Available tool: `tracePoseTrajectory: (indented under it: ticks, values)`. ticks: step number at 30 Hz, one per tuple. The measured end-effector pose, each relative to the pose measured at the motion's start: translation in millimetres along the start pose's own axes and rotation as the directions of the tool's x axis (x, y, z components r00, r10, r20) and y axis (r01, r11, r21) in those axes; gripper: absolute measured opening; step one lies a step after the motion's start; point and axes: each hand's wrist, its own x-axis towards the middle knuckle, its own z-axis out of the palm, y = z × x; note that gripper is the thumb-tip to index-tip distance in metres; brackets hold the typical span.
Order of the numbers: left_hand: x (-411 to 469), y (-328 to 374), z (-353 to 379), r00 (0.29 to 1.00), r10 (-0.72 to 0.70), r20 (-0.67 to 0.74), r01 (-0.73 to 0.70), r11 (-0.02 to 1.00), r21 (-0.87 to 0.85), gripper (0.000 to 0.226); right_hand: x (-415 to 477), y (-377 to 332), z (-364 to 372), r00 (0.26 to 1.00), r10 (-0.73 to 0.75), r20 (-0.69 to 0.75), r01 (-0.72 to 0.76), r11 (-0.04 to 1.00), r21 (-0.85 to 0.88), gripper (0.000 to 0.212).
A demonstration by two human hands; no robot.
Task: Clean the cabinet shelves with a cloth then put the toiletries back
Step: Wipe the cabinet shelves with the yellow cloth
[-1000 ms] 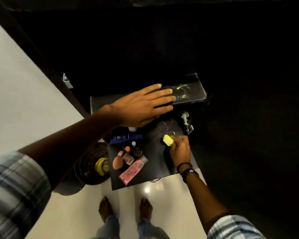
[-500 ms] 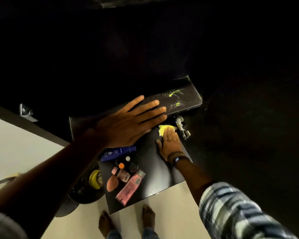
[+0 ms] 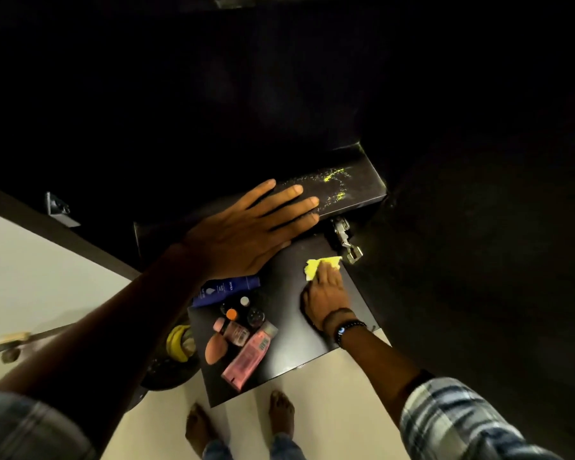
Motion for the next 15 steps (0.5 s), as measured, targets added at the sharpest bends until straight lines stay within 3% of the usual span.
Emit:
tracePoseTrajectory:
  ticks: [4, 9, 12, 15]
  values:
    - [-0.2, 0.5, 1.1, 1.0, 0.018, -0.019, -0.017, 1.0, 0.013, 0.056, 34.7, 6.3, -8.6, 0.984, 0.101, 0.144, -0.086, 0.991, -0.107, 0.059]
    - [-0.7, -4.0, 1.8, 1.0, 0.023, -0.015, -0.023, 1.0, 0.018, 0.058, 69.6, -11.6, -31.2, 0.999, -0.026, 0.041, 0.024, 0.999, 0.032, 0.064]
    - [-1.3, -3.8, 2.2, 1.0, 0.018, -0.01, -0.018, 1.0, 0.003, 0.058, 30.0, -10.9, -7.0, 0.996, -0.089, 0.029, 0.087, 0.994, 0.07, 0.06]
    - [-0.8, -1.4, 1.5, 0.999, 0.033, 0.003, -0.033, 0.999, -0.009, 0.056, -38.6, 7.4, 22.1, 0.997, -0.045, 0.055, 0.039, 0.994, 0.103, 0.07]
